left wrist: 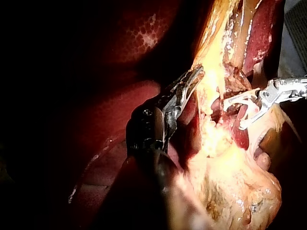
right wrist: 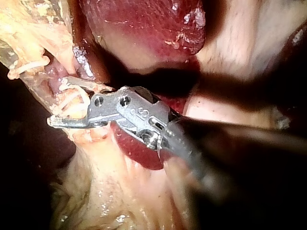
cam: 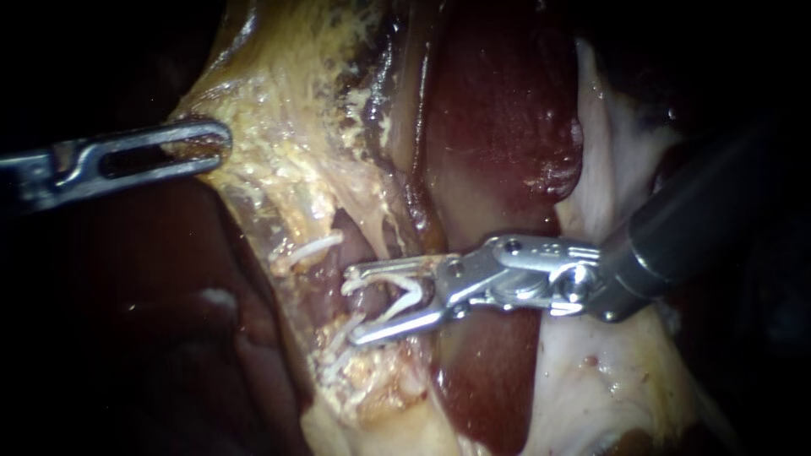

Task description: Clipping first clip right tube

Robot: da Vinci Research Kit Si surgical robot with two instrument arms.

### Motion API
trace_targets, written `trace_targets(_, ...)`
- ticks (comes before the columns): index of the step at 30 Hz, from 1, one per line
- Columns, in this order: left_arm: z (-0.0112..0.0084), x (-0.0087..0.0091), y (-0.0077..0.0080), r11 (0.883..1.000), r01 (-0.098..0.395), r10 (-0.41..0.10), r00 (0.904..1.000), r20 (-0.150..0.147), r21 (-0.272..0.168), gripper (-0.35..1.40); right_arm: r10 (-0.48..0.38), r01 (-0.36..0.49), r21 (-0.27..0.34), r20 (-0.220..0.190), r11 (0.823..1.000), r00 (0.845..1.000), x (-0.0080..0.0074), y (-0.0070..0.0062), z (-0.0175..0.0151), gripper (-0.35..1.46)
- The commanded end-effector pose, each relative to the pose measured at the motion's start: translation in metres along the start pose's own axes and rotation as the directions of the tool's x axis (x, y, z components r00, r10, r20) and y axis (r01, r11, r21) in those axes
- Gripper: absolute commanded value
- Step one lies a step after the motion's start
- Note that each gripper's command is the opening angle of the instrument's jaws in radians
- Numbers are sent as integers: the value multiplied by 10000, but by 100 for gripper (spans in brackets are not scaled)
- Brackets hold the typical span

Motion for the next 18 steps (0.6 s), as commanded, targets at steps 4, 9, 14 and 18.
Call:
trace_targets(4, -3, -2, -2, 10000, -37, 37, 10000, 9, -35, -35, 164, -165, -282, -60, 9995, 9998, 1, 0, -17, 59)
trace_targets(9, -9, -8, -3, 10000, -68, 68, 10000, 4, -70, -35, 255, -262, -542, -141, 9982, 9996, -1, 5, -25, 59)
trace_targets(14, -14, -11, -5, 9999, -104, 105, 9999, 65, -88, -35, 263, -261, -638, 24, 9976, 9997, -6, 14, -29, 59)
trace_targets(18, -15, -11, -7, 9999, -102, 103, 9999, 73, -102, -35, 251, -236, -715, 196, 9972, 9995, -11, 20, -29, 58)
